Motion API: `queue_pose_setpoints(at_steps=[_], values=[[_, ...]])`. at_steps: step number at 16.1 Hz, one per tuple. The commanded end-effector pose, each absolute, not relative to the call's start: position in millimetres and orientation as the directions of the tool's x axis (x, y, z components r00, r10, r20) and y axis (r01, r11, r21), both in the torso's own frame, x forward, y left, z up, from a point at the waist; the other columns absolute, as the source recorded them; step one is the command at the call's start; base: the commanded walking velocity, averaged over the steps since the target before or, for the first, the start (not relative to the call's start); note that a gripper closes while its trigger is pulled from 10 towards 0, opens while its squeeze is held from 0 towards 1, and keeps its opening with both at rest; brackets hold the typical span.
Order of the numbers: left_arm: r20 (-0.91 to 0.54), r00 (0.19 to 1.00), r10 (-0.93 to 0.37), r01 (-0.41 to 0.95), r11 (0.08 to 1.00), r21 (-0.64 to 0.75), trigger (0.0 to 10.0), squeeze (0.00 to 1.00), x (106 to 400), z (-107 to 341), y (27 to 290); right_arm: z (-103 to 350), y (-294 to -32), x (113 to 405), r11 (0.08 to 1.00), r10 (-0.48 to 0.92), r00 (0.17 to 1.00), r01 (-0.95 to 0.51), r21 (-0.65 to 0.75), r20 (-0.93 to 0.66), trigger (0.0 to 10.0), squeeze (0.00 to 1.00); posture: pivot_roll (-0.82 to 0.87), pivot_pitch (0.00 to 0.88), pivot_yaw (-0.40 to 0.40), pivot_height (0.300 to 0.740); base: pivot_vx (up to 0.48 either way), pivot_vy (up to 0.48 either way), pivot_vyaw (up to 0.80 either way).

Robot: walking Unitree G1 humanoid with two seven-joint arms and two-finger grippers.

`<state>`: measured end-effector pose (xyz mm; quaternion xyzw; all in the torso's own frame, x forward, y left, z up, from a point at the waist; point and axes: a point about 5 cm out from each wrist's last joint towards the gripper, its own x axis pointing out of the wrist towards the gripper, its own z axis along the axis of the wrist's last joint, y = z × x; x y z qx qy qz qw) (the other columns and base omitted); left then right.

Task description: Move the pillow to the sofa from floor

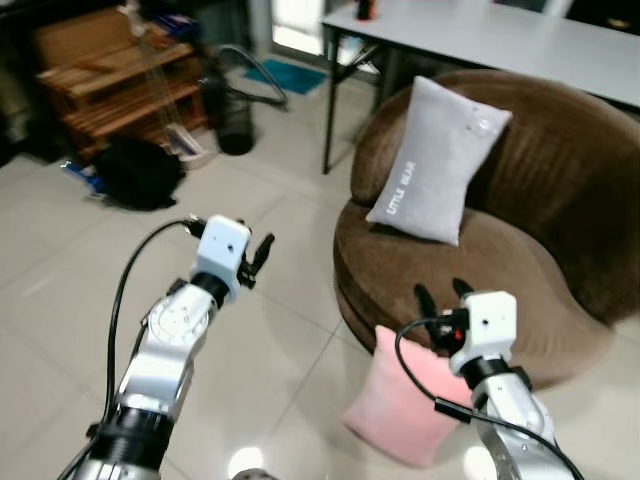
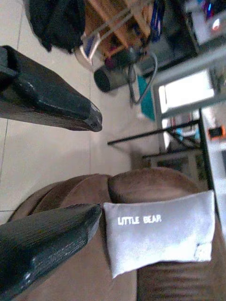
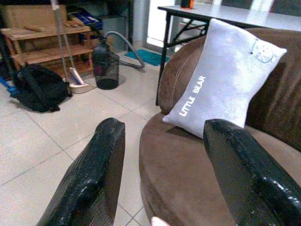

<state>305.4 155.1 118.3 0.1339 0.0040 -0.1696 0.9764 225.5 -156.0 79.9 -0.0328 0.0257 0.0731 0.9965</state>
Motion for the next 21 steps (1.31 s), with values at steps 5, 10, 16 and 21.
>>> queue_pose_setpoints(at_steps=[5,10,16,21], values=[[-0.042,0.935,-0.351,0.349,0.898,0.267,10.0,0.0,306.0,118.5,146.3,80.4,-166.1,225.8,0.99,0.104,0.993,-0.108,-0.095,-0.048,10.0,0.0,0.06,0.016,-0.017,0.74,0.0,-0.454,0.8],[-0.04,0.938,-0.343,0.341,0.901,0.269,10.0,0.0,305.8,118.2,148.4,80.1,-166.7,227.5,0.99,0.1,0.994,-0.103,-0.093,-0.044,10.0,0.0,0.07,0.019,-0.023,0.74,0.0,-0.454,0.8],[-0.006,0.942,-0.335,0.326,0.914,0.24,10.0,0.0,305.4,118.3,148.2,78.7,-172.4,226.0,0.997,0.05,0.998,-0.053,-0.057,-0.049,10.0,0.0,0.06,0.024,-0.016,0.74,0.0,-0.303,0.63],[0.04,0.939,-0.341,0.324,0.919,0.224,10.0,0.0,301.9,120.0,147.2,76.5,-170.4,225.7,0.994,0.072,0.996,-0.076,-0.076,-0.059,10.0,0.0,0.07,0.021,-0.017,0.74,0.0,0.0,0.0]])
